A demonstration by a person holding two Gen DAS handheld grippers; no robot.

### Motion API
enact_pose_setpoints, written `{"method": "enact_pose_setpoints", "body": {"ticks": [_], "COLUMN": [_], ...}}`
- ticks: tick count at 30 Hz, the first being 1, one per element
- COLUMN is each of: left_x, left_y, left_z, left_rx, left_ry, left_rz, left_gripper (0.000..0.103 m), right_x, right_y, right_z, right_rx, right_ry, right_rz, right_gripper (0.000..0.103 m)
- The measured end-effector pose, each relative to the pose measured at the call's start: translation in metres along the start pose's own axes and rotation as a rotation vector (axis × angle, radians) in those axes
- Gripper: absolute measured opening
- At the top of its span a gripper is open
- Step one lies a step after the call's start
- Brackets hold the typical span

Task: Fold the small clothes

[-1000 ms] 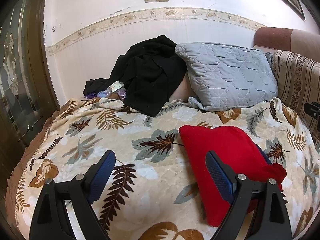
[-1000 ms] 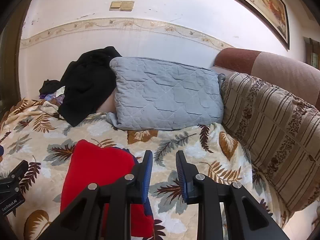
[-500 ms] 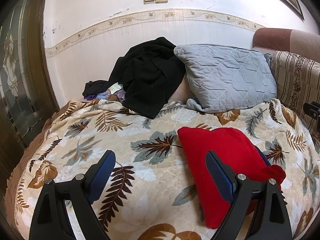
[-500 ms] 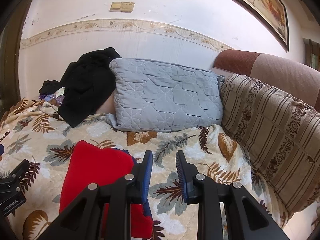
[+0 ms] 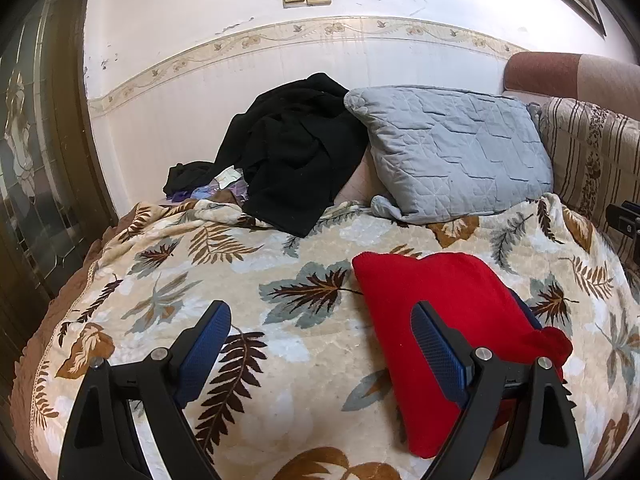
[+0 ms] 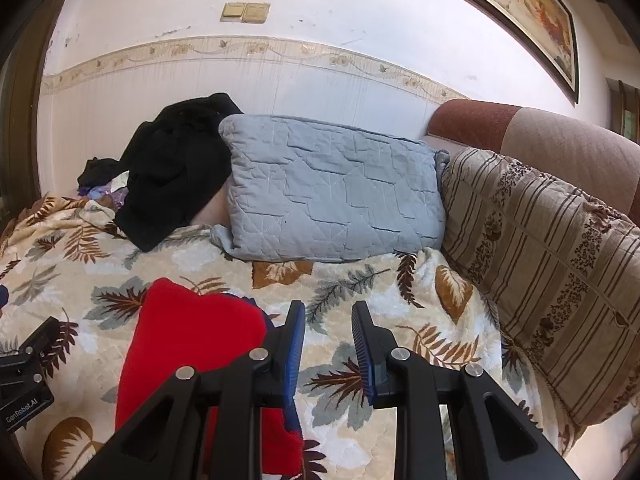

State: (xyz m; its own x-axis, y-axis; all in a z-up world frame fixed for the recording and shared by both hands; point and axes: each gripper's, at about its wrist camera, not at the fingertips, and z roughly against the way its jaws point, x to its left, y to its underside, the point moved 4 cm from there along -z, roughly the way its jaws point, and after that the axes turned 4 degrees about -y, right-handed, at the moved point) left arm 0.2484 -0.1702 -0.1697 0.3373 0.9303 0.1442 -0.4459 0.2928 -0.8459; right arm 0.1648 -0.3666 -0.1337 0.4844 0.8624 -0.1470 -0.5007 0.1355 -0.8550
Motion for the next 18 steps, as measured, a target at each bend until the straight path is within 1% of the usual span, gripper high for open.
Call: {"method": "enact_pose_setpoints", "body": {"ticks": [18], "left_x": [-0.0073], "left_y": [0.0006], "left_z": [-0.0040], "left_rx": [0.010], "left_ry": [0.000], "left_rz": [-0.007], "left_gripper": [0.092], "right_x": [-0.0091], "right_y": [0.0051], "right_z": [-0.0060], "right_rx": [0.012], "right_ry": [0.010], "right_rz": [-0.003], "right_gripper": [0.028]}}
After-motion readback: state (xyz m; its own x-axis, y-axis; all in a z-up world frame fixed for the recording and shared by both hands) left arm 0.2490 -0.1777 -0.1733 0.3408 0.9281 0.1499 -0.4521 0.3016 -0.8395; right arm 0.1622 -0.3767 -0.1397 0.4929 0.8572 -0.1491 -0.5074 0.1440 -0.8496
